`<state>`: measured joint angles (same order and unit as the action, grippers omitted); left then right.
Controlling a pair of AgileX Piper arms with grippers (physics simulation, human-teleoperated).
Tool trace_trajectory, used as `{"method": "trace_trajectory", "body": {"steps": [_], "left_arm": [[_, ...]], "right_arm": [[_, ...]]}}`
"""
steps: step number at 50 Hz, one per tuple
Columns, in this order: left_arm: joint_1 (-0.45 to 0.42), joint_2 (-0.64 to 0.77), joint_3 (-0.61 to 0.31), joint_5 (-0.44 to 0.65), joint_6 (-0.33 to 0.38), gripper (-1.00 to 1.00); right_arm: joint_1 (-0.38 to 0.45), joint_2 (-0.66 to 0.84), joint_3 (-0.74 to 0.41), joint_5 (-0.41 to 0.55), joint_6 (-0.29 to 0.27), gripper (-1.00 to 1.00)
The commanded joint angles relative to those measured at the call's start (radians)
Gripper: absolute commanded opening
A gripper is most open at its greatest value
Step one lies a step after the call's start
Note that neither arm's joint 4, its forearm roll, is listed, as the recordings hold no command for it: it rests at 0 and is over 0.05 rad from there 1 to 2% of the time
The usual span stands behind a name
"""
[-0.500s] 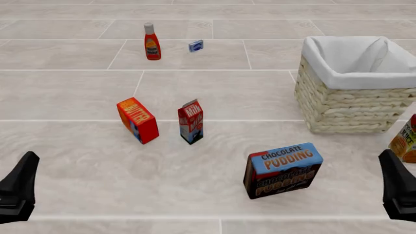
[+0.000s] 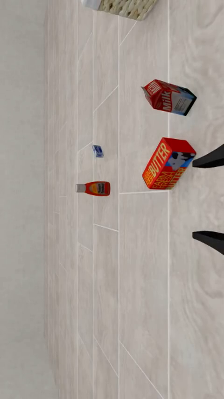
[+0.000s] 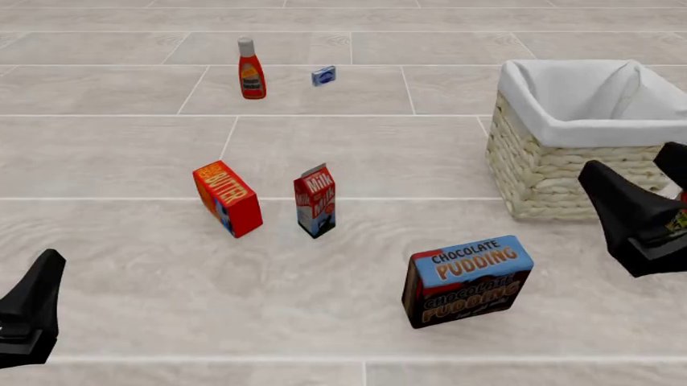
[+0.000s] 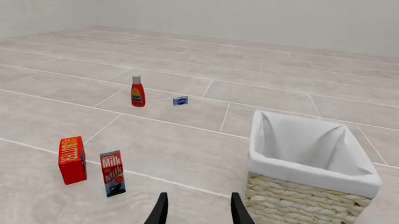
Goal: Pick the milk and place it in the basket.
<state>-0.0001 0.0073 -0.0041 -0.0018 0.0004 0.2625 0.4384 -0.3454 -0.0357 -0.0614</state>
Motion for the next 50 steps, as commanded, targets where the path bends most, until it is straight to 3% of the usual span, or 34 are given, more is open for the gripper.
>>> {"method": "trace_trajectory", "body": {"steps": [1,6,8,10,14,16,18,23,27,28,34,41,50], "left_arm": [[0.0,0.0,0.0,0.0,0.0,1.0],[0.0,0.0,0.0,0.0,0.0,1.0],[0.0,0.0,0.0,0.0,0.0,1.0],[0.0,0.001,0.0,0.0,0.0,1.0],[0.0,0.0,0.0,0.0,0.0,1.0],[0.0,0.0,0.0,0.0,0.0,1.0],[0.0,0.0,0.0,0.0,0.0,1.0],[0.0,0.0,0.0,0.0,0.0,1.0],[0.0,0.001,0.0,0.0,0.0,1.0],[0.0,0.0,0.0,0.0,0.0,1.0],[0.0,0.0,0.0,0.0,0.0,1.0],[0.0,0.001,0.0,0.0,0.0,1.0],[0.0,0.0,0.0,0.0,0.0,1.0]], "right_arm": [[0.173,0.218,-0.176,-0.009,-0.025,1.0],[0.236,0.302,-0.246,0.005,-0.024,1.0],[0.224,0.343,-0.267,0.024,0.004,1.0],[0.275,0.377,-0.289,0.011,-0.028,1.0],[0.317,0.473,-0.35,0.017,-0.026,1.0],[0.323,0.499,-0.366,0.011,-0.051,1.0],[0.373,0.58,-0.41,0.028,0.017,1.0],[0.377,0.661,-0.448,0.026,-0.035,1.0],[0.387,0.725,-0.502,0.052,0.016,1.0],[0.389,0.743,-0.518,0.063,-0.004,1.0],[0.393,0.806,-0.569,0.084,0.012,1.0],[0.381,0.869,-0.609,0.084,-0.01,1.0],[0.377,0.96,-0.657,0.072,0.017,1.0]]}}
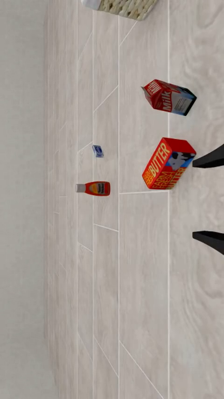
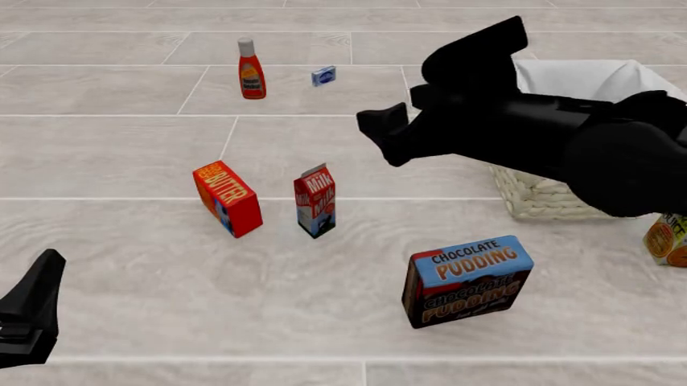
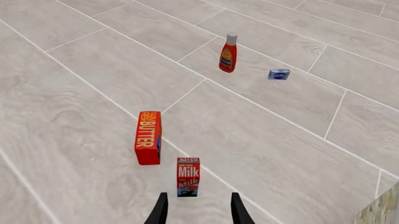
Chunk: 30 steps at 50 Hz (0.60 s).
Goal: Pick the milk and place it in the basket.
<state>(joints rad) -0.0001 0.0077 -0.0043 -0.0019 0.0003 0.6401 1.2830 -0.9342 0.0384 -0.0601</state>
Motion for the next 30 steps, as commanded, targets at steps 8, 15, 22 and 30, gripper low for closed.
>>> {"method": "trace_trajectory", "body": {"steps": [8,15,22,30], "left_arm": [[0.0,0.0,0.0,0.0,0.0,1.0],[0.0,0.0,0.0,0.0,0.0,1.0],[0.0,0.0,0.0,0.0,0.0,1.0],[0.0,0.0,0.0,0.0,0.0,1.0]], "right_arm": [[0.006,0.198,-0.106,-0.021,0.039,1.0],[0.013,0.257,-0.129,-0.04,0.057,1.0],[0.031,0.48,-0.292,-0.04,0.093,1.0],[0.03,0.522,-0.304,-0.054,0.103,1.0]]}}
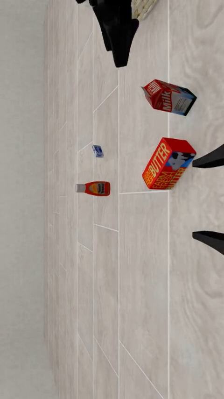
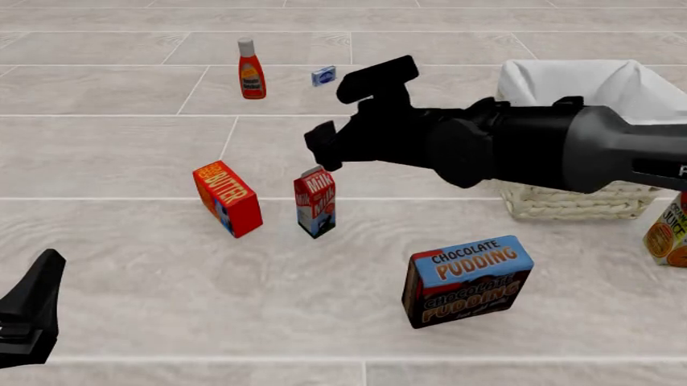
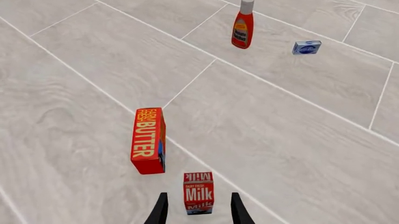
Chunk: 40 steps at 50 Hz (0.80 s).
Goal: Pick the milk and place it in the basket.
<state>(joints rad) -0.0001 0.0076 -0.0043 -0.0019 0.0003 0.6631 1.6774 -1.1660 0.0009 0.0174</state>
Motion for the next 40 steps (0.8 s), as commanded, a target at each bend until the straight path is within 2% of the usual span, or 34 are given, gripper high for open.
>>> {"method": "trace_trajectory", "body": {"steps": [1,22,28,40], "left_arm": [[0.0,0.0,0.0,0.0,0.0,1.0],[0.0,0.0,0.0,0.0,0.0,1.0],[0.0,0.0,0.0,0.0,0.0,1.0],[0.0,0.0,0.0,0.0,0.0,1.0]], "right_arm": [[0.007,0.137,-0.076,-0.018,0.028,1.0],[-0.01,0.239,-0.096,-0.05,0.049,1.0],[-0.003,0.286,-0.097,-0.072,0.075,1.0],[0.002,0.337,-0.109,-0.089,0.093,1.0]]}}
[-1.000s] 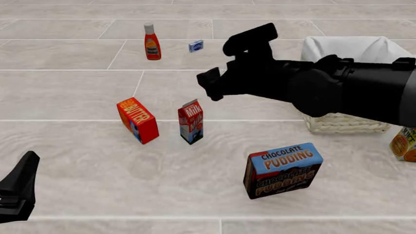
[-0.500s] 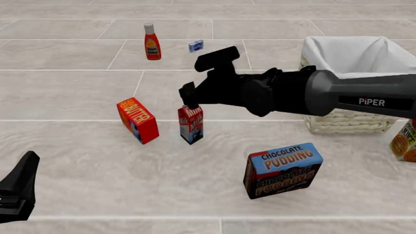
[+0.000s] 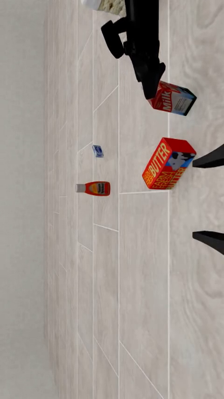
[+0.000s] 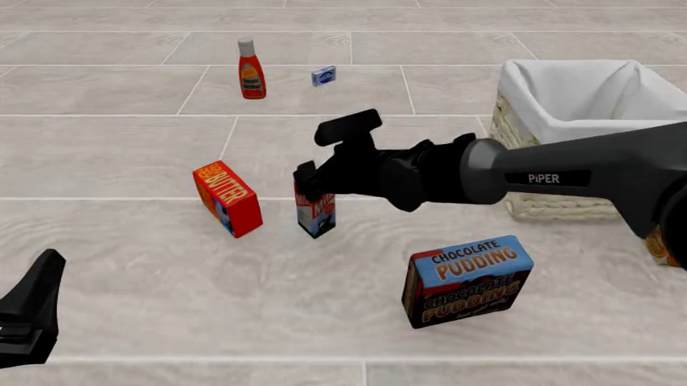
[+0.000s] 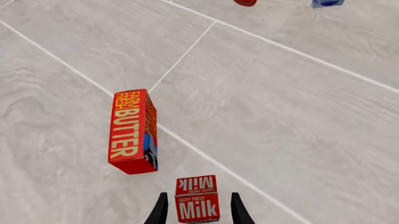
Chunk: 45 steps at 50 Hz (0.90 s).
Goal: Pick the milk and place it in the basket.
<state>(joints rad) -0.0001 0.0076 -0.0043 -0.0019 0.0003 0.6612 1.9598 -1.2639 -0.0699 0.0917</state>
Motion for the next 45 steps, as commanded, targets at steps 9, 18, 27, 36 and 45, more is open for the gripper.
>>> {"method": "trace_trajectory", "body": {"steps": [9,18,27,36,45], "left_arm": [[0.0,0.0,0.0,0.0,0.0,1.0],[0.0,0.0,0.0,0.0,0.0,1.0],[0.0,0.0,0.0,0.0,0.0,1.0],[0.0,0.0,0.0,0.0,0.0,1.0],[0.0,0.0,0.0,0.0,0.0,1.0]], "right_arm": [[0.003,0.087,-0.021,-0.027,0.029,1.0],[0.004,0.113,-0.026,-0.037,0.035,1.0],[0.003,0.125,-0.027,-0.044,0.038,-1.0],[0.012,0.078,-0.015,-0.033,0.026,-1.0],[0.008,0.024,-0.005,-0.011,-0.017,-1.0]]}}
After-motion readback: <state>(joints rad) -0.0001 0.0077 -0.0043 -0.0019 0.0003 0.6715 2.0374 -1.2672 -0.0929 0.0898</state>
